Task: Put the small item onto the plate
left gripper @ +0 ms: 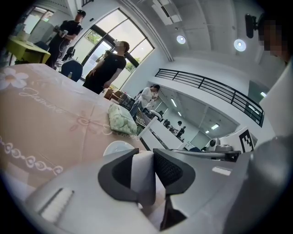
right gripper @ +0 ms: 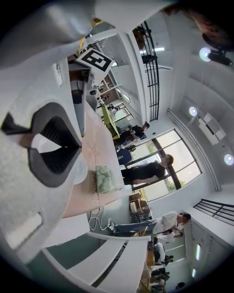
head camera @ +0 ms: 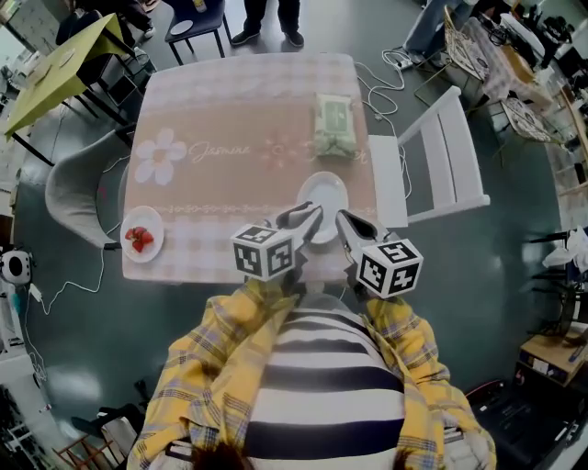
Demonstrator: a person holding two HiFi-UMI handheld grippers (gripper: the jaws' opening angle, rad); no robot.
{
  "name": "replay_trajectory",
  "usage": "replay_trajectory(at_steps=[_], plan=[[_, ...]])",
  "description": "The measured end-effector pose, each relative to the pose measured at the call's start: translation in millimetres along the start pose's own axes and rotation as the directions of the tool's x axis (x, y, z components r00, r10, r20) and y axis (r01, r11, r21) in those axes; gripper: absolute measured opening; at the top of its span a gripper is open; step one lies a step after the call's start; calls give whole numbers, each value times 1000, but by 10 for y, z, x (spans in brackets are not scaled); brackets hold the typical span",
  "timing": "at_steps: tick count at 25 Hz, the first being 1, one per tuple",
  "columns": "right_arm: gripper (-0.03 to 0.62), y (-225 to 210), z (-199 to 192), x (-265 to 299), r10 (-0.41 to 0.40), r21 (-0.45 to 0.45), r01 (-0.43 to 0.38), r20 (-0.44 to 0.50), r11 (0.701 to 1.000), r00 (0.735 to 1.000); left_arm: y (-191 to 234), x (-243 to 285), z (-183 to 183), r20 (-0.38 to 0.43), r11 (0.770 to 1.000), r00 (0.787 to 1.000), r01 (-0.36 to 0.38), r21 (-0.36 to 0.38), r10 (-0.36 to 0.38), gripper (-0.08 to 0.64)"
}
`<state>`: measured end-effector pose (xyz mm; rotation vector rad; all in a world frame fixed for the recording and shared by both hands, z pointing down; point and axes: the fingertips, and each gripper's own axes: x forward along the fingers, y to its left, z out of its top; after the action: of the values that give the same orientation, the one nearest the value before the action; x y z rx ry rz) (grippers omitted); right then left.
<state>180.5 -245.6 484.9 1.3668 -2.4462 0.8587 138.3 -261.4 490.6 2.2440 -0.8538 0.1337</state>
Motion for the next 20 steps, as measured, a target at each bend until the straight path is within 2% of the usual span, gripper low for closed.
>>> replay_trajectory(at_steps=[8,12,16,20], plan=[[-3,-100,46,94,46,-8,-47,-27,999,999,84,206,-94,-120,999,992,-42,25,44,98],[-3,-132,43,119,57,-2,-57,-36,998,998,76,287,-185,-191,998,981,-33,52,43,99],[-3,-154,37,137,62,4,-62,-41,998,997,95,339,-237,-224,997,973,-29,77,45,101],[-3,-156,56,166,69,6,-69,-44,998,997,94,384,-217,-221,997,975,-13,74,29,106]])
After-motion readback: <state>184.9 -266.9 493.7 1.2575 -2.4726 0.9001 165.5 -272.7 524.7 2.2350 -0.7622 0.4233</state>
